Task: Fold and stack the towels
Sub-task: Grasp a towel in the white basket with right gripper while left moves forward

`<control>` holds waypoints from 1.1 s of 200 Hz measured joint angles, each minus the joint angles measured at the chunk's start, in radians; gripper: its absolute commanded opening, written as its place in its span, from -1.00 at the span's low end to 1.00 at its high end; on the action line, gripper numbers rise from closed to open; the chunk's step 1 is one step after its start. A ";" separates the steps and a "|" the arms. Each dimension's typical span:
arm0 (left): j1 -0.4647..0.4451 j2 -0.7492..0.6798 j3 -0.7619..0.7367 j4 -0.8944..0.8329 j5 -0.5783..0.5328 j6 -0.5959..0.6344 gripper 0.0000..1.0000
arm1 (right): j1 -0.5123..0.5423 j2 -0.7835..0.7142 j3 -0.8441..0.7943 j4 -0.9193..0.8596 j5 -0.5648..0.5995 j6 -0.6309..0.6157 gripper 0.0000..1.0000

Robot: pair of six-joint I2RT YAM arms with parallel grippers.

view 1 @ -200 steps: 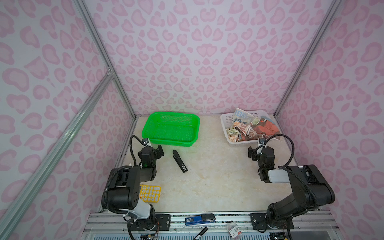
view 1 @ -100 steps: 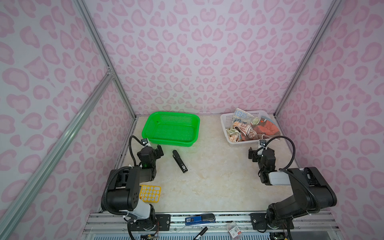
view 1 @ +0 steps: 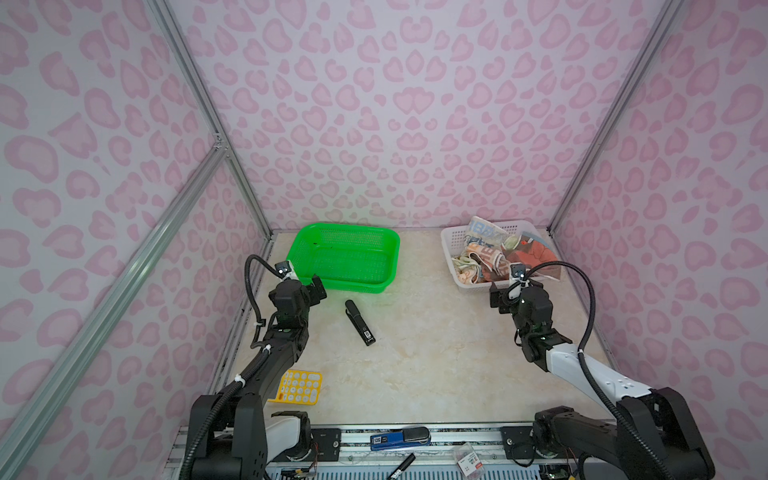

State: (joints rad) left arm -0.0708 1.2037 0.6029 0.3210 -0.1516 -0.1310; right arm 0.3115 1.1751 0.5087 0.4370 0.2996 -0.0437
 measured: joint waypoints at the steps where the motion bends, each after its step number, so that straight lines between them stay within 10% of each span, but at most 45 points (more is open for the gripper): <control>1: -0.002 0.000 0.003 -0.004 0.001 0.000 0.96 | 0.004 0.000 0.007 -0.012 0.001 0.001 1.00; 115: -0.405 0.125 0.217 -0.213 0.111 -0.050 0.96 | 0.223 0.544 0.747 -0.582 0.094 0.115 1.00; 220: -0.463 0.135 0.227 -0.237 0.095 -0.042 0.96 | 0.024 0.842 1.065 -0.790 0.143 0.217 1.00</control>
State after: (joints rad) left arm -0.5335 1.3384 0.8303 0.0845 -0.0566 -0.1730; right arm 0.3359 2.0171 1.5734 -0.3534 0.4427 0.1730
